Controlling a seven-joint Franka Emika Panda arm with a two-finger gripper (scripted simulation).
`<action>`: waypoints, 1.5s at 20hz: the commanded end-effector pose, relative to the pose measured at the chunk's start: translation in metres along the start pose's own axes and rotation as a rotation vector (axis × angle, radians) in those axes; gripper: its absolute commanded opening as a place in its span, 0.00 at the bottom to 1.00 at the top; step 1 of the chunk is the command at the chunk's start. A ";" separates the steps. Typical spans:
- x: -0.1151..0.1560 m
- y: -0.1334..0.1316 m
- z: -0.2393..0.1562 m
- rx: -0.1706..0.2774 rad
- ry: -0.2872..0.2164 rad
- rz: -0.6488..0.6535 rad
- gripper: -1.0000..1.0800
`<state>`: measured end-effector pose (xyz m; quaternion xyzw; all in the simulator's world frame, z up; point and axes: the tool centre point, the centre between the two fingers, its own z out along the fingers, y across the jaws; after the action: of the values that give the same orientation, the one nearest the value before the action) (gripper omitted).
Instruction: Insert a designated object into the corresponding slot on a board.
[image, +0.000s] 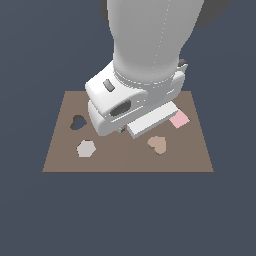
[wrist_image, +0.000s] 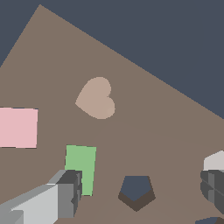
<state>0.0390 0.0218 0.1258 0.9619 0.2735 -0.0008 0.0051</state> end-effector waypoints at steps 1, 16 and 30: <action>0.008 0.000 0.008 0.001 0.001 -0.106 0.96; 0.051 -0.019 0.054 0.005 0.008 -0.694 0.96; 0.065 -0.035 0.074 0.007 0.009 -0.950 0.96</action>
<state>0.0755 0.0839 0.0521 0.7356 0.6775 0.0001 -0.0001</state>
